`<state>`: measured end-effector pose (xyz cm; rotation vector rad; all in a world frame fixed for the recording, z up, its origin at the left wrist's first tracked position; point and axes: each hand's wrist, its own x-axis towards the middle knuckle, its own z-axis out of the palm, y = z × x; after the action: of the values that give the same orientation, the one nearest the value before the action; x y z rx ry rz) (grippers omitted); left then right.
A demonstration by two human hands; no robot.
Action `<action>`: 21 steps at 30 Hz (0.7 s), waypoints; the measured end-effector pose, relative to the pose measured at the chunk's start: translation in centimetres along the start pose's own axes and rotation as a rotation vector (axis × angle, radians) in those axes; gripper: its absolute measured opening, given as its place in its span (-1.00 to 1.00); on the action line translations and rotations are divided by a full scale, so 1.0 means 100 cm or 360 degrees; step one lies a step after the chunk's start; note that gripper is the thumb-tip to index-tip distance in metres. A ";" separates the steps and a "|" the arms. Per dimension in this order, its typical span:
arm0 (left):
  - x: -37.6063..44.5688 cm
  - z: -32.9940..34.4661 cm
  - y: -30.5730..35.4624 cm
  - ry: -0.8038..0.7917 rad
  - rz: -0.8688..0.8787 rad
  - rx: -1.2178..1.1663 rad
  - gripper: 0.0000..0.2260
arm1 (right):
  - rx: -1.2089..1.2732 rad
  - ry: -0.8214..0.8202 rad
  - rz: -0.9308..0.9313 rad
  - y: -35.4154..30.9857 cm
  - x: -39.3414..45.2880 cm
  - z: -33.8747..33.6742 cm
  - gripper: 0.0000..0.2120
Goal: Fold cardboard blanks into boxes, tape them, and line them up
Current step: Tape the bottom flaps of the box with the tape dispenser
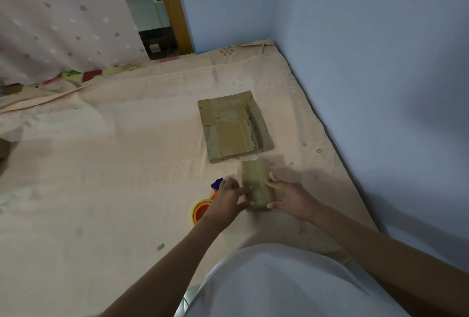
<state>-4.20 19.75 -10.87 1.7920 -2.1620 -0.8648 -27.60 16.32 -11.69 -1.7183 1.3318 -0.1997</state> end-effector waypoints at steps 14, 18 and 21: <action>-0.002 0.007 0.042 0.0315 -0.1142 -0.1345 -0.86 | -0.0111 0.0065 -0.0027 -0.008 0.004 0.015 -0.52; -0.001 0.010 0.040 0.0241 -0.1200 -0.1298 -0.86 | -0.0028 0.0095 0.0026 -0.008 0.005 0.019 -0.54; 0.000 0.011 0.040 0.0248 -0.1232 -0.1331 -0.86 | 0.0062 0.0155 0.0091 -0.012 0.005 0.023 -0.55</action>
<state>-8.06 20.47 -9.58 2.0422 -0.7236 -1.4208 -25.21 17.17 -12.33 -1.6536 1.4372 -0.2774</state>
